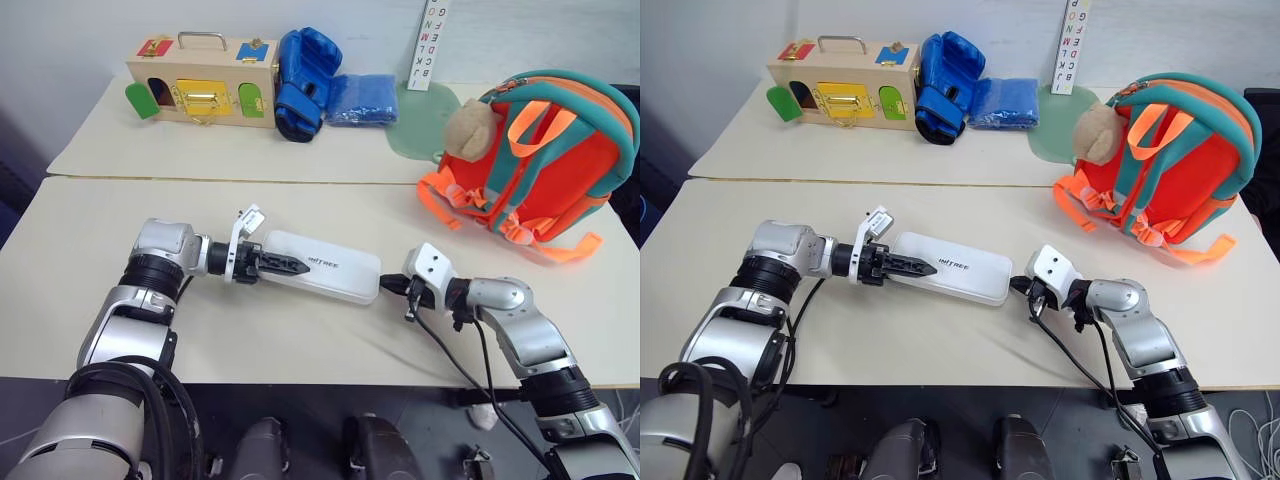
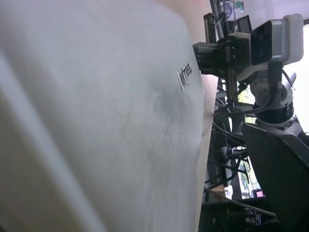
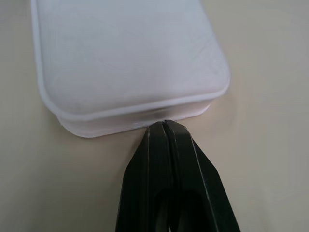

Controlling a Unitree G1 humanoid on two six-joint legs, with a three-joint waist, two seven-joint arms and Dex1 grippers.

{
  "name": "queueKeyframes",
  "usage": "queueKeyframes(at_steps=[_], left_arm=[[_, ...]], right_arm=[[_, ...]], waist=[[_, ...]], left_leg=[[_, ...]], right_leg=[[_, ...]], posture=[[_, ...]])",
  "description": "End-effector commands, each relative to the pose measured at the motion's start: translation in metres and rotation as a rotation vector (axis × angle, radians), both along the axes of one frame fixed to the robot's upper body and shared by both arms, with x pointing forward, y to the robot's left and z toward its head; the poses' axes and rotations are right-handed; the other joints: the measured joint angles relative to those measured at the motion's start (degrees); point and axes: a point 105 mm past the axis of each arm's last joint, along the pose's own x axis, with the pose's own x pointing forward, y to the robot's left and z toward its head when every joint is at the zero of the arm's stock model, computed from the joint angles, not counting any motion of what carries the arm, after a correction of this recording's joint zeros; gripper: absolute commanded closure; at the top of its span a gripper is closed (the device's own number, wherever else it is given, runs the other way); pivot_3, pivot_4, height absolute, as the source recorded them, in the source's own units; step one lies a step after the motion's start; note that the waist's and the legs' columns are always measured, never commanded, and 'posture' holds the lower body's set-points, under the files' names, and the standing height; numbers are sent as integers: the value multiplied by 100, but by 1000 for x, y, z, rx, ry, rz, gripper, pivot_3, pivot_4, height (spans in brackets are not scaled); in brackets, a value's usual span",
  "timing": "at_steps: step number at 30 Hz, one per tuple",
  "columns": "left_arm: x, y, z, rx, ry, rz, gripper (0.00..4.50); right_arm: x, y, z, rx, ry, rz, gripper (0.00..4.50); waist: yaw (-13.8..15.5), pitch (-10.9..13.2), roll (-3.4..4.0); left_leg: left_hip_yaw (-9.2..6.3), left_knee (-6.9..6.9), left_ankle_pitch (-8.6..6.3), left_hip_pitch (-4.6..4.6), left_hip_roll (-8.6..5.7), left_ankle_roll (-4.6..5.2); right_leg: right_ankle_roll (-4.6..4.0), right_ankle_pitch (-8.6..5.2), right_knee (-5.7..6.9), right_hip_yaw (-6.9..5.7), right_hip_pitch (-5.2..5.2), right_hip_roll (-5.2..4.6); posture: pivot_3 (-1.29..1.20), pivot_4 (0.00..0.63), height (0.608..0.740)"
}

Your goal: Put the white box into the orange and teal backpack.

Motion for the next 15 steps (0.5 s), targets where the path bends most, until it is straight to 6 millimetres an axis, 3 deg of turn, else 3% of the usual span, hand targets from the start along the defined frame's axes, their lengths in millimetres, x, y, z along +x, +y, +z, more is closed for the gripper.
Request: queueKeyframes(at_steps=[1, 8, 15], left_arm=[[1, -3, 23, -65, -34, -35, 889], [-6, 6, 35, -125, -29, -46, 2921], [-15, 12, 53, -242, -26, -11, 3072]], right_arm=[[-3, 4, 5, 9, -36, 19, 4500], [-8, 0, 2, 3, -36, 14, 4500], [-13, -15, 12, 38, -64, -66, 4500]], waist=[[-17, 0, -1], [-91, 1, -1], [-96, 1, -1]], left_leg=[[0, 0, 0, 0, 0, 0], [-2, 0, 0, -5, 0, 0], [-2, 0, 1, -6, 1, 0]], right_leg=[[0, 0, 0, 0, -1, 1], [0, 0, 0, -1, -3, 0], [0, 0, 3, 1, -6, -1]], posture=[[0, 150, 740], [0, 150, 740], [0, 150, 740]])
